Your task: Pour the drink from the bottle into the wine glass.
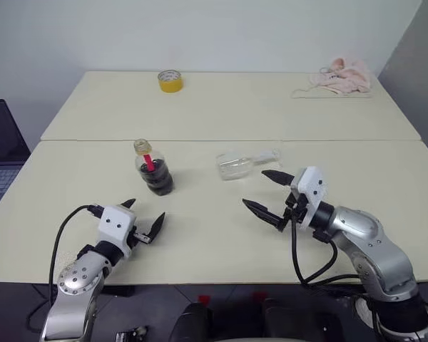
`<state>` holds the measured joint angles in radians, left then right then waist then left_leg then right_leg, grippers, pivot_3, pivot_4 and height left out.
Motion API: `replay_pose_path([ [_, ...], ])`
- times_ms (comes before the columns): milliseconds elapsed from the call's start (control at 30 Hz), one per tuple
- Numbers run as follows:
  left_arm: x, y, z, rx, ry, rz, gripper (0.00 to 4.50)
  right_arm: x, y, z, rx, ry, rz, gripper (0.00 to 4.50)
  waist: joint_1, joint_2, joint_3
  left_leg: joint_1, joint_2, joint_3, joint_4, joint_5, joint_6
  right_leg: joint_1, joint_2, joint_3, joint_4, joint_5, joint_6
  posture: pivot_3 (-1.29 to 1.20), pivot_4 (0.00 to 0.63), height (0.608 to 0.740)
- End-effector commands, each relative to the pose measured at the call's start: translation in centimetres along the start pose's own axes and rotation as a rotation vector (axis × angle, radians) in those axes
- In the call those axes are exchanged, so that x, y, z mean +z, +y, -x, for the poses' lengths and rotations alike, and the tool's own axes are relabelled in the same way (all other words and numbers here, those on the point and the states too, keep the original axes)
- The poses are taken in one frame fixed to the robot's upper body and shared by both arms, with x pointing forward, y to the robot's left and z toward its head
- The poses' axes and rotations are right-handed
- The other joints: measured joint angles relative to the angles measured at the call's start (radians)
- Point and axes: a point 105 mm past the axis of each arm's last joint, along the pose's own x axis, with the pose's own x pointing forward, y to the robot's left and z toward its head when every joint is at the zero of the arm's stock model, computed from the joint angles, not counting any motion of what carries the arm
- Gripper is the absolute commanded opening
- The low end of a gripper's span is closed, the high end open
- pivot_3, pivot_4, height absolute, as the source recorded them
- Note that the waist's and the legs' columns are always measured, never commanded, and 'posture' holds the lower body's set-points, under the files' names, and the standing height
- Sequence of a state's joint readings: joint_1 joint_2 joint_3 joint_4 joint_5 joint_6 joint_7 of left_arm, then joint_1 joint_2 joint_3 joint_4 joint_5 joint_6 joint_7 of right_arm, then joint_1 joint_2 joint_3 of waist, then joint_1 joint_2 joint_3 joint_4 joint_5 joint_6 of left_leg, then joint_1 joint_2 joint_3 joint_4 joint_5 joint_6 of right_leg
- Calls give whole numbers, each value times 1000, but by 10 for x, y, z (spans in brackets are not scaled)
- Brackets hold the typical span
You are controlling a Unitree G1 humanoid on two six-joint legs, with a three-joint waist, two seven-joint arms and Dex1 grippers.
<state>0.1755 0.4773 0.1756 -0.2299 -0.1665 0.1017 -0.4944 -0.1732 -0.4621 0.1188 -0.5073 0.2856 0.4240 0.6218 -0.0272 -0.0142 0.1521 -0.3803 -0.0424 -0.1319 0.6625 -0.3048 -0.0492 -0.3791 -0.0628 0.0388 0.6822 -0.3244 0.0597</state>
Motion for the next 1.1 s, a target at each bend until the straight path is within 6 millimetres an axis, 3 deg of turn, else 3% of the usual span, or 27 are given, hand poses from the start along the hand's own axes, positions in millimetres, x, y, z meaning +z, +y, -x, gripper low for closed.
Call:
replay_pose_path([
  [33, 32, -13, -9, -110, -109, 9, 4468, 1, -16, 0, -128, 16, 175, 4500, 1, 0, 0, 0, 0, 0, 0, 0, 0, 0, 0, 0, 0, 0, 0, 0, 150, 740],
  [233, 46, -27, -16, -256, -146, 49, 4468, -14, -28, -5, -230, 122, 367, 4500, -6, 0, 0, 0, 0, 1, -1, 0, 0, -1, 1, 0, 0, 0, 0, 0, 150, 740],
  [433, 45, -38, -18, -343, -156, 12, 4468, -25, -42, -13, -264, 228, 502, 4500, -5, 0, 0, 0, 1, 1, -1, 0, 0, -1, 1, 1, 0, 0, 0, 0, 150, 740],
  [1100, 74, -45, -41, -354, -236, 32, 4468, -45, -70, -61, -280, 342, 924, 4500, -9, 0, 0, 0, 1, 2, 0, 0, 0, -2, 1, 2, 1, 0, 0, 0, 150, 740],
])
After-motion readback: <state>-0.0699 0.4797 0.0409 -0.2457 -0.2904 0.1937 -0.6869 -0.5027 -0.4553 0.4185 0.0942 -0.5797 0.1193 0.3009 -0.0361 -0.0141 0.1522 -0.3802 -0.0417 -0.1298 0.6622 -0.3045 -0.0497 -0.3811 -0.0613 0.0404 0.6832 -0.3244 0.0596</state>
